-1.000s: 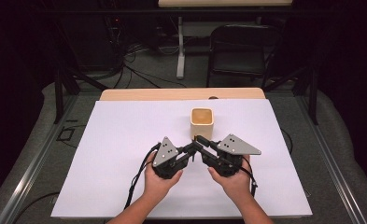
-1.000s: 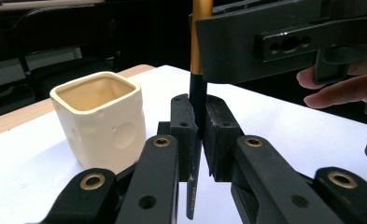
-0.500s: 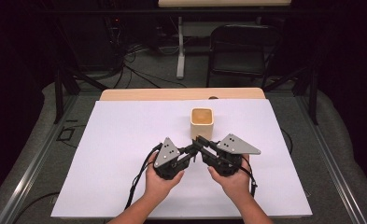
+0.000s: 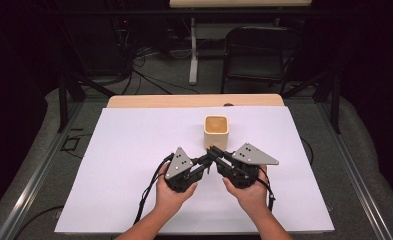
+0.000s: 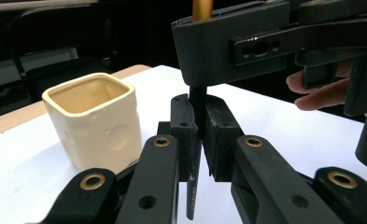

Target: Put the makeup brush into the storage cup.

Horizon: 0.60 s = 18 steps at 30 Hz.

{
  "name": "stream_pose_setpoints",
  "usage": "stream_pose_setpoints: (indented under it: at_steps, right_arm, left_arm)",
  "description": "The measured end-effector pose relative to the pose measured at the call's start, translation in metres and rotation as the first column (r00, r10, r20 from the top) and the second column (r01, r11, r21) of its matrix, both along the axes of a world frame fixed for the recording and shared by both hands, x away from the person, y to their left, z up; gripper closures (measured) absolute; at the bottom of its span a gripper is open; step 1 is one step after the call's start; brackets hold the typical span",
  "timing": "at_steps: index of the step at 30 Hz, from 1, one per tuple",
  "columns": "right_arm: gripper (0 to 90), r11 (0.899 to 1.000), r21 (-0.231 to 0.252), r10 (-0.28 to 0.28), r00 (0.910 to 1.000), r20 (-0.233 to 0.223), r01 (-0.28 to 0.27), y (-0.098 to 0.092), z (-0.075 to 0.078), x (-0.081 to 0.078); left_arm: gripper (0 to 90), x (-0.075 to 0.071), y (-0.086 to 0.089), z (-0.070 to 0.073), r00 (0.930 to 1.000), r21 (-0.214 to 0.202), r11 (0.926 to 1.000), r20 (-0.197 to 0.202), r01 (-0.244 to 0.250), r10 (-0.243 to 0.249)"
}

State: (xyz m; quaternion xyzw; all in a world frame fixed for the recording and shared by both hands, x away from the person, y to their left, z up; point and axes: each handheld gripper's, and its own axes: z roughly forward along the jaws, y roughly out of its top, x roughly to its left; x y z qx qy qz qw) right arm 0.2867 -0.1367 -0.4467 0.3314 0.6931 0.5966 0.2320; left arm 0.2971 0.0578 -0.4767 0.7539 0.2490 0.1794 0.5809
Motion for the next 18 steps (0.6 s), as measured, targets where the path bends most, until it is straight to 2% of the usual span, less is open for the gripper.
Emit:
stream_pose_setpoints:
  at_steps: [18]
  right_arm:
    - [83.9,1.0,-0.01,-0.004,0.9999,0.013,0.004,0.001,0.0001,-0.0012]
  left_arm:
    - [83.1,0.0002,0.0001,0.0002,1.0,-0.002,1.0,0.0,0.0,0.0]
